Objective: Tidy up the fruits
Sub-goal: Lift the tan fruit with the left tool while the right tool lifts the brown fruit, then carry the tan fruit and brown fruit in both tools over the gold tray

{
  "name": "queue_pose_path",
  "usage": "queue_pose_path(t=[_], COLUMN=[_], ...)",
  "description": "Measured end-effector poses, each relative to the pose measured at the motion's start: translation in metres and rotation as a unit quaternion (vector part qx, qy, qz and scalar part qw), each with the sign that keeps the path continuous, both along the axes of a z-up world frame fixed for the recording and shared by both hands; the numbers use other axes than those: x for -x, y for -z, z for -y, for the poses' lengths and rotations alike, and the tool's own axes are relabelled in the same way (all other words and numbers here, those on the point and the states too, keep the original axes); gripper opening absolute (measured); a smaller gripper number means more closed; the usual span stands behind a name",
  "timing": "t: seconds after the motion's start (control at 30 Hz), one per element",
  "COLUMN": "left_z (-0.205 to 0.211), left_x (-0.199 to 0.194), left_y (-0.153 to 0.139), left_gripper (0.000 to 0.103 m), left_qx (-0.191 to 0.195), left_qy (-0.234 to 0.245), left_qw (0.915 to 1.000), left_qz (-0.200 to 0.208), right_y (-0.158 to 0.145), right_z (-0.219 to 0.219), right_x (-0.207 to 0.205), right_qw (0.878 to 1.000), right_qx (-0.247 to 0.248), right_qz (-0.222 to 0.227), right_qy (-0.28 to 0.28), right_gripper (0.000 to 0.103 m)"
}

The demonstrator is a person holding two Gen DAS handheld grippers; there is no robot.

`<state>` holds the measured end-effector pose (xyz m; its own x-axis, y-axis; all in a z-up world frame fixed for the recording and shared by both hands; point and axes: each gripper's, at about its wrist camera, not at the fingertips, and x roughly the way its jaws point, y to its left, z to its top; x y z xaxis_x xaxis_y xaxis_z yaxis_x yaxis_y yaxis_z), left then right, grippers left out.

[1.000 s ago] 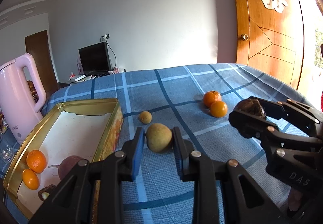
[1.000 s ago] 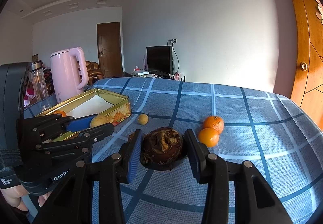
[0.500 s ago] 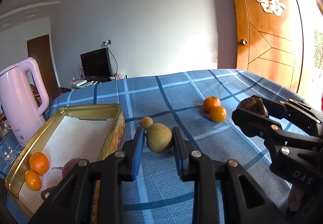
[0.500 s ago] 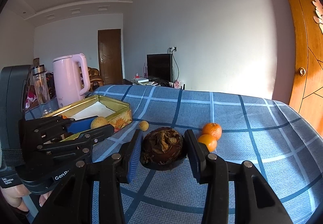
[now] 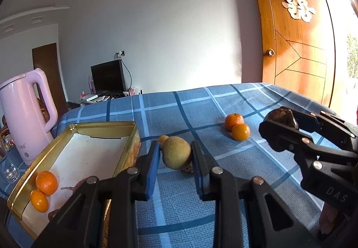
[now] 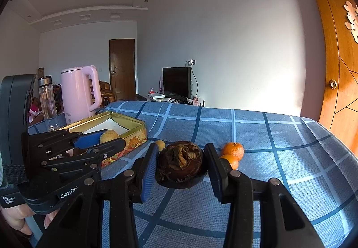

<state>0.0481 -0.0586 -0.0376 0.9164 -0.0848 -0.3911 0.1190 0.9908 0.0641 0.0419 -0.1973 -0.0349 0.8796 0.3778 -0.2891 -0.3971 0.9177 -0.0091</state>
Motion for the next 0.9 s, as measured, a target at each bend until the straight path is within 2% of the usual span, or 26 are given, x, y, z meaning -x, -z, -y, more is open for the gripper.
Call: queue_pose_path(t=[0.43,0.9], left_z=[-0.0046,-0.0083], left_x=[0.0086,0.0077], left_y=[-0.0040,-0.0051], left_gripper=[0.029,0.029], left_qx=[0.006,0.015], left_qy=[-0.011,-0.015], left_qw=[0.9996,0.9996], left_qz=[0.024,0.018], right_y=[-0.0011,-0.0019], right_z=[-0.0004,-0.0044], right_x=[0.0040,0.0061], right_qw=[1.000,1.000], right_qx=[0.000,0.002], right_qz=[0.008,0.011], right_qy=[0.004,0.006], right_gripper=[0.045,0.044])
